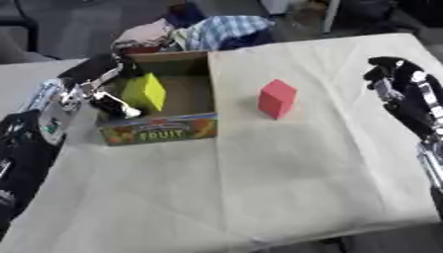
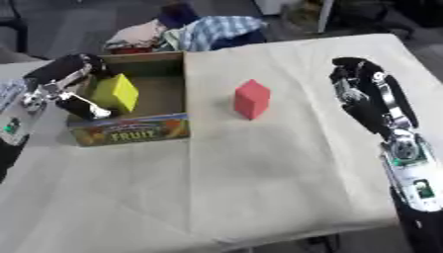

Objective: Pick up objects on the table and place them in the box.

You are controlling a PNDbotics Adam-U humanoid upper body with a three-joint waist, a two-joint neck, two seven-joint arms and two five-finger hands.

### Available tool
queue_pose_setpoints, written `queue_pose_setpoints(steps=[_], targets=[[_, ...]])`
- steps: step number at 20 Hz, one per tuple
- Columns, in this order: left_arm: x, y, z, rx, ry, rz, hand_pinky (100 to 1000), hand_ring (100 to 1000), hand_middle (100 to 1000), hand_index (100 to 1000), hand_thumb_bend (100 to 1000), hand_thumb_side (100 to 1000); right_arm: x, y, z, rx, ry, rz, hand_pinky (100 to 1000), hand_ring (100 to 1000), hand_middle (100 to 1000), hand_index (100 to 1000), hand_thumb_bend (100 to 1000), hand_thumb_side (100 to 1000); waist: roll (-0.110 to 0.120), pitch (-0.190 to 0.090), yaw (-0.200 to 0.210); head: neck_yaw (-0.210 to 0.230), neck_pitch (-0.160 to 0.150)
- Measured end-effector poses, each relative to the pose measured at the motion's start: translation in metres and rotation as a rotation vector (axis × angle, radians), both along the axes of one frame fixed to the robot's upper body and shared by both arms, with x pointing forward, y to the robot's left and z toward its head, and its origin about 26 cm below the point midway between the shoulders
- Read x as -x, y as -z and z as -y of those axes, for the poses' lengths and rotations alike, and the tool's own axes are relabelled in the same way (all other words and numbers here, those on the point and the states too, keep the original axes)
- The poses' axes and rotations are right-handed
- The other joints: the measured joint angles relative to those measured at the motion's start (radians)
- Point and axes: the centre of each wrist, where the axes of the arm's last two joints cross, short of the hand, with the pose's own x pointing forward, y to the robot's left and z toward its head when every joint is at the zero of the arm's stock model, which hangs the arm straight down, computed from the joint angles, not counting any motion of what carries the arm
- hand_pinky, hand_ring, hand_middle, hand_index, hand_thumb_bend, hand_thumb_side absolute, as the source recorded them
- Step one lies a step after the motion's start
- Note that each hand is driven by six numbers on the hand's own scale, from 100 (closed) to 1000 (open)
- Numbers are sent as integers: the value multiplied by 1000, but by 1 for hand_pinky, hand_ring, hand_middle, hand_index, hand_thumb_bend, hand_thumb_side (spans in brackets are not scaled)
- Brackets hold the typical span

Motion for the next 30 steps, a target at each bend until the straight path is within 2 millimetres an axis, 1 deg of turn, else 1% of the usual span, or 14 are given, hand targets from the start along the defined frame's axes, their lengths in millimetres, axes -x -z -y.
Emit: queue_pose_setpoints(steps=[3,6,7,9,11,12,15,17,19,21,22,25,28,30], targets=[[7,4,-7,46,10,-31,801,712,747,877,611,491,-4,-5,-1,10,-3,12,653,706,604,799,100,626,-2,0,9,-2,0],[16,-5,-16,133,16,-42,822,736,771,886,603,547,-13,-16,2,52,-7,33,666,727,648,822,100,611,-3,-2,20,-10,0],[20,-9,-19,167,21,-43,822,736,771,886,603,547,-16,-21,3,75,-13,39,666,727,648,822,100,611,-4,-3,24,-12,0],[29,-18,-23,238,34,-43,827,736,770,883,585,567,-24,-31,5,131,-31,46,692,768,719,858,100,607,-7,-6,32,-17,0],[41,-24,-26,313,48,-47,824,723,753,874,577,569,-35,-44,7,211,-67,46,707,792,753,874,100,608,-11,-7,41,-21,0],[47,-27,-27,349,52,-48,819,703,731,866,556,568,-40,-50,7,256,-90,44,724,825,794,894,100,608,-13,-7,45,-23,0],[66,-34,-30,460,61,-48,818,686,713,858,526,576,-57,-66,10,414,-161,20,730,836,804,909,100,605,-21,-16,56,-29,0],[79,-35,-32,538,59,-57,816,675,701,856,511,575,-68,-73,12,509,-197,-8,736,850,822,925,148,593,-26,-20,66,-33,0],[91,-34,-34,618,53,-69,815,667,692,853,493,581,-79,-75,13,599,-228,-43,744,861,841,940,208,570,-29,-22,74,-38,0],[102,-34,-37,699,44,-76,810,654,678,847,484,580,-90,-75,15,692,-254,-80,752,873,861,952,296,497,-30,-27,85,-45,0],[107,-33,-38,736,38,-78,809,651,674,845,482,578,-95,-74,16,736,-262,-98,762,887,883,963,362,441,-31,-29,91,-48,0],[118,-34,-40,817,27,-75,809,650,672,845,478,583,-105,-66,22,853,-279,-153,766,891,897,967,407,417,-34,-31,106,-58,0],[128,-33,-41,858,16,-69,810,647,667,844,473,591,-111,-51,26,928,-293,-199,775,902,917,976,462,382,-33,-31,117,-63,0],[133,-31,-43,874,0,-68,809,644,664,842,471,593,-113,-43,26,969,-298,-219,776,903,918,976,472,362,-33,-31,122,-64,0]])
